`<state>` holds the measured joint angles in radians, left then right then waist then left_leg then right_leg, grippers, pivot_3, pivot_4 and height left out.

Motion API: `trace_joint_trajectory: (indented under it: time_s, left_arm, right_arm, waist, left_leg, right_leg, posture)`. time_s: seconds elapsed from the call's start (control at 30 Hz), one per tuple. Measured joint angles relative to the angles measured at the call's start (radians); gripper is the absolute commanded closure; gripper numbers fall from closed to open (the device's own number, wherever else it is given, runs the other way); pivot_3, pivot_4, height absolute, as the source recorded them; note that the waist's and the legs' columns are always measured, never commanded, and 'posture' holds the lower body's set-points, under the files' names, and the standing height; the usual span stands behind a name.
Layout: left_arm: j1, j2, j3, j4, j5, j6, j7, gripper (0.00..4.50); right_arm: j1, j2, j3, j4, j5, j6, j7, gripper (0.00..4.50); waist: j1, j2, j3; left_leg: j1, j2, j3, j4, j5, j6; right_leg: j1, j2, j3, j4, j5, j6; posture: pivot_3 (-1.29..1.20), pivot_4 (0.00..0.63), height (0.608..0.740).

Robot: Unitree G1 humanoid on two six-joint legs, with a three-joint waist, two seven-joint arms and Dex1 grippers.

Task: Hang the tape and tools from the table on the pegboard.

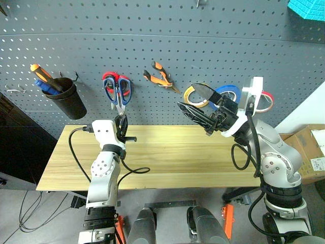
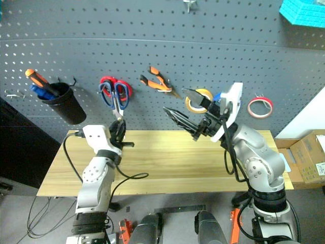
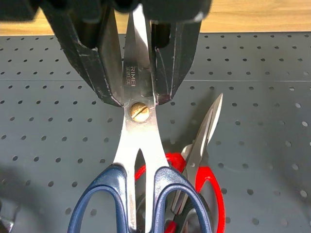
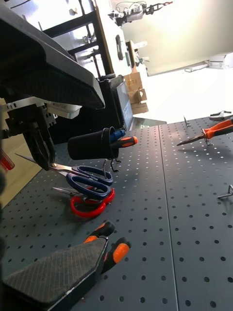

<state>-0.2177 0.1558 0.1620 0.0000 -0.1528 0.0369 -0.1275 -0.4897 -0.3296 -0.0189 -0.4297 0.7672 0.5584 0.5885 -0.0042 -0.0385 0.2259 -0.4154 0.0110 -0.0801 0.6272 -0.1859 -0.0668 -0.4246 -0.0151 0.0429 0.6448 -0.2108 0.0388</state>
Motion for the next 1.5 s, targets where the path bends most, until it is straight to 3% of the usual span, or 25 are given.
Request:
trace_joint_trajectory:
  time_s: [0.3, 0.87, 1.3, 1.5]
  left_arm:
    - [-0.009, 0.002, 0.001, 0.0, -0.002, 0.0, -0.016, 0.02]
    - [0.052, 0.002, 0.002, -0.041, -0.001, 0.066, 0.003, 0.02]
    - [0.1, 0.062, 0.061, -0.074, 0.017, 0.454, 0.115, 0.02]
    - [0.018, 0.125, 0.096, -0.026, 0.021, 0.541, 0.128, 0.02]
  right_arm:
    - [0.0, -0.003, 0.0, 0.0, 0.0, -0.001, -0.001, 0.0]
    - [0.004, -0.05, 0.037, -0.001, -0.058, -0.014, 0.021, 0.0]
    - [0.012, -0.041, 0.199, 0.008, -0.17, -0.025, 0.089, 0.0]
    - [0.006, -0.039, 0.207, 0.033, -0.195, -0.026, 0.126, 0.0]
  waist:
    - [-0.001, 0.0, 0.0]
    - [-0.001, 0.0, 0.0]
    - [-0.003, 0.002, 0.004]
    - [0.005, 0.004, 0.014]
  left_leg:
    - [0.0, 0.0, 0.0, 0.0, 0.0, 0.0]
    - [0.0, 0.0, 0.0, -0.001, 0.0, 0.0]
    - [0.0, 0.001, -0.001, -0.001, 0.0, 0.0]
    - [-0.001, 0.001, -0.002, -0.002, 0.0, 0.0]
  right_leg:
    - [0.0, 0.0, 0.0, 0.0, 0.0, 0.0]
    - [0.0, 0.0, 0.0, -0.001, 0.0, 0.0]
    - [-0.001, 0.0, -0.001, -0.001, -0.001, -0.001]
    - [-0.002, -0.001, -0.002, -0.001, -0.001, -0.001]
  posture:
    - [0.02, 0.165, 0.74]
    - [0.04, 0.184, 0.74]
    - [0.07, 0.239, 0.74]
    - [0.07, 0.255, 0.74]
